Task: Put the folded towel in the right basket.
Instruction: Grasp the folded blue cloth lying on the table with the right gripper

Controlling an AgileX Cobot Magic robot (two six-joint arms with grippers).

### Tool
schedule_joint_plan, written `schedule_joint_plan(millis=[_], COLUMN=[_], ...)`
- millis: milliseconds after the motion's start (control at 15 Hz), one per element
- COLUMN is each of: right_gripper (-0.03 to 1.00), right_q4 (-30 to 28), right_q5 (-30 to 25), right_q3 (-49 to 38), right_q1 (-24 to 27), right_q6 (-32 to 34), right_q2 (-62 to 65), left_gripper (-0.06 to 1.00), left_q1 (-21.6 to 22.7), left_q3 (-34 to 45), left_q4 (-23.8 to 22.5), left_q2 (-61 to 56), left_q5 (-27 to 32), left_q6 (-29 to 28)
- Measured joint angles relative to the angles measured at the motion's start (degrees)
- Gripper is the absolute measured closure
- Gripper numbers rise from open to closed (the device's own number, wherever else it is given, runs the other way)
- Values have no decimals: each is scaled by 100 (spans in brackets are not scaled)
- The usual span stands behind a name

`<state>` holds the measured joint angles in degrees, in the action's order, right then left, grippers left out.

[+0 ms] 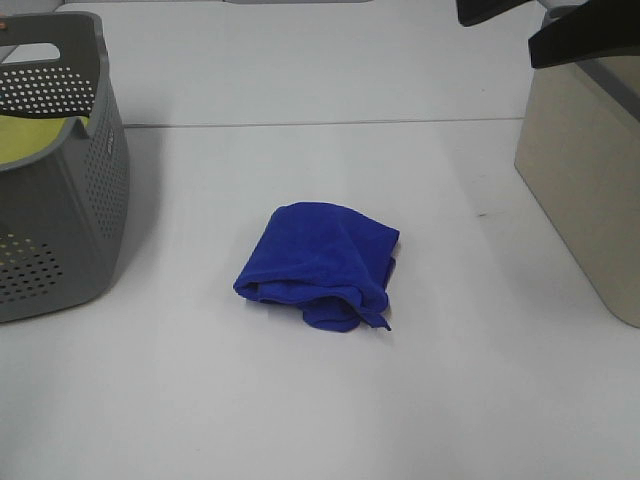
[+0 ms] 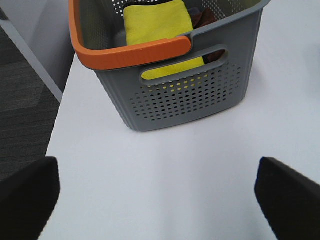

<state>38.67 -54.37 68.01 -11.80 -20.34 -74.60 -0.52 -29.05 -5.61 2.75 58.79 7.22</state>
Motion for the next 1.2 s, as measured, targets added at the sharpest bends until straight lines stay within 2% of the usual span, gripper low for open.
schedule_joint_plan(millis=[200,333,400,533,667,800,933,1067,1200], right_gripper=[16,13,8,1,-1,0,3,4,5], right_q4=[665,1518,2028,2727,2974,3031,2848,2275,1633], right_q5=[-332,-430,-430,-390,-367,-350,-138,218,447], right_q3=[401,447,453,458,458,458,458,458,458], right_q1=[0,0,0,0,0,0,0,0,0], right_q6=[-934,-1662,-1971,-2269,-2338,-2338,-2338,-2326,-2017], right_q2=[-848,-1455,-1793,-2384,-2939,-3312,-3432,-3432,-3438], left_gripper=[-4,-4,-4,-4,-4,-4,-4,-4,-4], left_q1=[0,0,0,0,0,0,0,0,0], left_q3=[0,0,0,0,0,0,0,0,0], left_q4=[0,0,0,0,0,0,0,0,0], left_q2=[0,0,0,0,0,0,0,0,0], left_q5=[0,0,0,0,0,0,0,0,0], left_q6=[0,0,0,0,0,0,0,0,0])
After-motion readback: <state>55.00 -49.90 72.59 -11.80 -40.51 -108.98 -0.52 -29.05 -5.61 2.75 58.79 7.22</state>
